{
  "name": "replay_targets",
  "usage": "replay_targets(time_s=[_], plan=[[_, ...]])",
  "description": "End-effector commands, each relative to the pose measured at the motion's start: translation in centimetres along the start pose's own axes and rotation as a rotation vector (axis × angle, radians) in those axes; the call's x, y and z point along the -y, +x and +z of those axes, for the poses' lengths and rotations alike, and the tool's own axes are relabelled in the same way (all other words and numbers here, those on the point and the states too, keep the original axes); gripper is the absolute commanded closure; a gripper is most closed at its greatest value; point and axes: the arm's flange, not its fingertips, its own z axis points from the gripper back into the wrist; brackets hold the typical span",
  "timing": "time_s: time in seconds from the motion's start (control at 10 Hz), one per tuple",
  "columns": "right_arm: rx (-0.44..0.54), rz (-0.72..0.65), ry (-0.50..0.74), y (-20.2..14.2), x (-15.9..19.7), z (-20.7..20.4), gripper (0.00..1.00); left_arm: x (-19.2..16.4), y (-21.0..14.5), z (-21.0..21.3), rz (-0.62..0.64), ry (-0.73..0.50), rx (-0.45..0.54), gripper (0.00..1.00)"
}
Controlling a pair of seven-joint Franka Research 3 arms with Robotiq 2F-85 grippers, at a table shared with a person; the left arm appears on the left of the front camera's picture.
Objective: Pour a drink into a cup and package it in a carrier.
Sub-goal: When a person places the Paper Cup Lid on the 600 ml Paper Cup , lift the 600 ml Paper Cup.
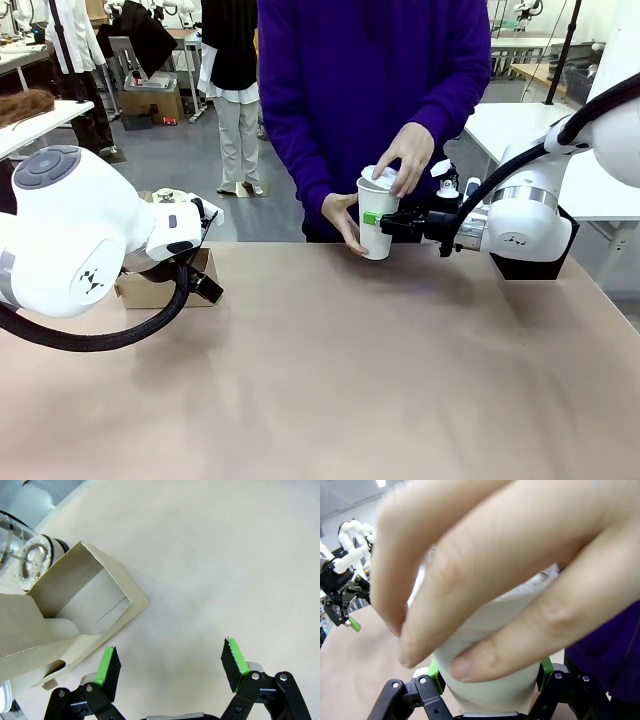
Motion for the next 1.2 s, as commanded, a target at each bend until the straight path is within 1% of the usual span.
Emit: replay_targets(time_s=[0.0, 1.1], plan=[[0.003, 0.000, -0.005, 0.36, -0.26, -0.15, 0.20, -0.01, -0.01, 0.04, 0.001, -0.002, 0.001, 0.00], [0.003, 0.000, -0.005, 0.36, -0.26, -0.15, 0.20, -0.01, -0.01, 0.04, 0.001, -0.002, 0.001, 0.00]])
